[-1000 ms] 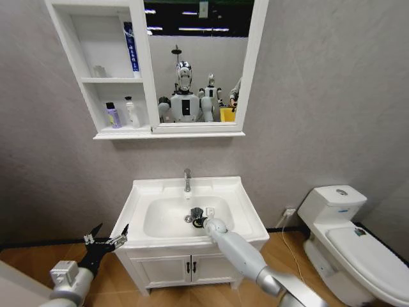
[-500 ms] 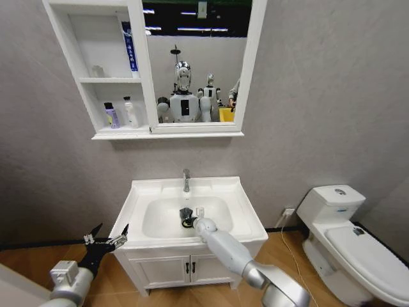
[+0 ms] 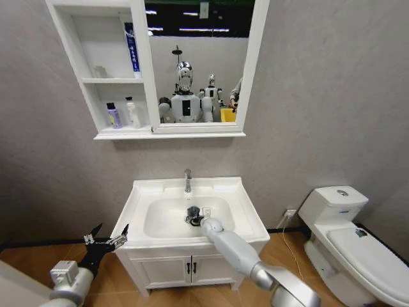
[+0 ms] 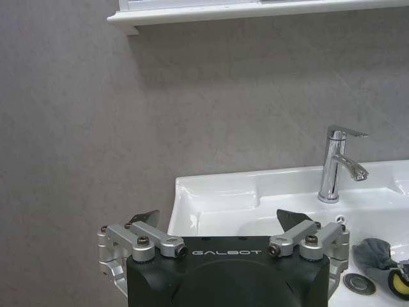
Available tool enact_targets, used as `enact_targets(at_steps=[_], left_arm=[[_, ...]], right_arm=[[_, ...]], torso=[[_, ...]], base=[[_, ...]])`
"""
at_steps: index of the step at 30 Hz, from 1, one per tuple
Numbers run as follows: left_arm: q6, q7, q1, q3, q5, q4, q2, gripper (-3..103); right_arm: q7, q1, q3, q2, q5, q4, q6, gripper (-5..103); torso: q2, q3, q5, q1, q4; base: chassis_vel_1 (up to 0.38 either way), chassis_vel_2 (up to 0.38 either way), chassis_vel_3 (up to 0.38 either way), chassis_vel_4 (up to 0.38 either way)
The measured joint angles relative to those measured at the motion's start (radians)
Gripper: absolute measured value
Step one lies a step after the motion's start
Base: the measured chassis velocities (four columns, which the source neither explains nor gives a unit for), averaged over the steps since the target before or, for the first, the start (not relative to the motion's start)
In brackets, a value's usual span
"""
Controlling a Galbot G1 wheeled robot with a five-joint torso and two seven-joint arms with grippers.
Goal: Move facial cleanser and shampoo from washbasin to cabinet, then wipe washbasin with towel.
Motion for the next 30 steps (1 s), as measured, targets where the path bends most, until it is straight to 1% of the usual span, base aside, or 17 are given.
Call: enact_targets(at_steps=[2,3,5,7,8,9,11,12,14,17,20,23,25,27,28,29,30], left_arm=[[0.0,0.0,0.0,0.0,0.0,0.0,0.0,100],[0.0,0.0,0.0,0.0,0.0,0.0,0.0,100],[0.0,0.0,0.0,0.0,0.0,0.0,0.0,100],[0.0,0.0,0.0,0.0,0.0,0.0,0.0,100],[0.0,0.0,0.0,0.0,0.0,0.0,0.0,100],[0.0,0.0,0.0,0.0,0.0,0.0,0.0,100],[0.0,0.0,0.0,0.0,0.0,0.0,0.0,100],[0.0,0.0,0.0,0.0,0.0,0.0,0.0,100],[0.0,0.0,0.0,0.0,0.0,0.0,0.0,100],[0.0,0.0,0.0,0.0,0.0,0.0,0.0,100],[0.0,0.0,0.0,0.0,0.0,0.0,0.0,100],[0.0,0.0,0.0,0.0,0.0,0.0,0.0,100],[0.0,0.0,0.0,0.0,0.0,0.0,0.0,100],[0.0,0.0,0.0,0.0,0.0,0.0,0.0,100],[0.0,0.0,0.0,0.0,0.0,0.0,0.0,100],[0.0,0.0,0.0,0.0,0.0,0.0,0.0,100],[0.0,0.0,0.0,0.0,0.0,0.0,0.0,100]], right_arm=[[0.0,-0.002,0.0,0.001,-0.002,0.0,-0.002,4],[0.0,-0.003,-0.001,0.01,-0.004,-0.002,-0.002,4],[-0.003,-0.003,-0.005,0.024,-0.004,-0.01,-0.001,4],[-0.009,0.003,-0.015,0.072,0.008,-0.034,0.002,4],[-0.009,0.003,-0.015,0.072,0.008,-0.034,0.002,4],[-0.007,0.008,-0.02,0.1,0.021,-0.048,0.002,4],[-0.004,0.023,-0.037,0.169,0.036,-0.086,0.002,4],[-0.004,0.023,-0.037,0.169,0.036,-0.086,0.002,4],[-0.005,0.033,-0.056,0.203,0.049,-0.103,0.001,4],[-0.006,0.039,-0.063,0.207,0.059,-0.11,0.001,4],[-0.031,0.04,-0.069,0.209,0.085,-0.103,0.014,4],[-0.1,0.031,-0.076,0.208,0.111,-0.072,0.068,4],[-0.107,0.027,-0.077,0.208,0.113,-0.062,0.076,4],[-0.103,0.023,-0.073,0.207,0.113,-0.057,0.077,4],[-0.085,0.017,-0.064,0.202,0.105,-0.047,0.066,4],[-0.049,0.009,-0.055,0.176,0.094,-0.026,0.04,4],[-0.049,0.009,-0.055,0.176,0.094,-0.026,0.04,4]], torso=[[0.0,0.0,-0.0002,0.0,-0.0002],[0.0,0.0,-0.0012,0.0,-0.0016],[0.0,0.0,-0.0014,0.0,-0.002],[0.0,0.0,-0.0007,0.0,-0.0013],[0.0,0.0,-0.0007,0.0,-0.0013],[0.0,0.0,-0.0004,0.0,-0.0009],[0.0,0.001,-0.0003,0.0,-0.0013],[0.0,0.001,-0.0003,0.0,-0.0013],[-0.001,0.001,0.0,0.0,-0.001],[0.0,0.001,-0.0002,0.0,-0.001],[-0.001,0.001,-0.0002,0.0,-0.0009],[-0.001,0.001,-0.0001,0.0,-0.0003],[-0.001,0.001,-0.0001,0.0,0.0],[-0.001,0.001,-0.0001,0.0,0.0],[-0.001,0.001,0.0003,0.0,0.0003],[-0.001,0.001,0.0005,0.0,0.0004],[-0.001,0.001,0.0005,0.0,0.0004]], base=[[0.0,0.0,0.0,0.0],[0.0,0.0,0.0,0.0],[0.0,0.0,0.0,0.0],[0.0,0.0,0.0,0.0],[0.0,0.0,0.0,0.0],[0.0,0.0,0.0,0.0],[0.0,0.0,0.0,0.0],[0.0,0.0,0.0,0.0],[0.0,0.0,0.0,0.0],[0.0,0.0,0.0,0.0],[0.0,0.0,0.0,0.0],[0.0,0.0,0.0,0.0],[0.0,0.0,0.0,0.0],[0.0,0.0,0.0,0.0],[0.0,0.0,0.0,0.0],[0.0,0.0,0.0,0.0],[0.0,0.0,0.0,0.0]])
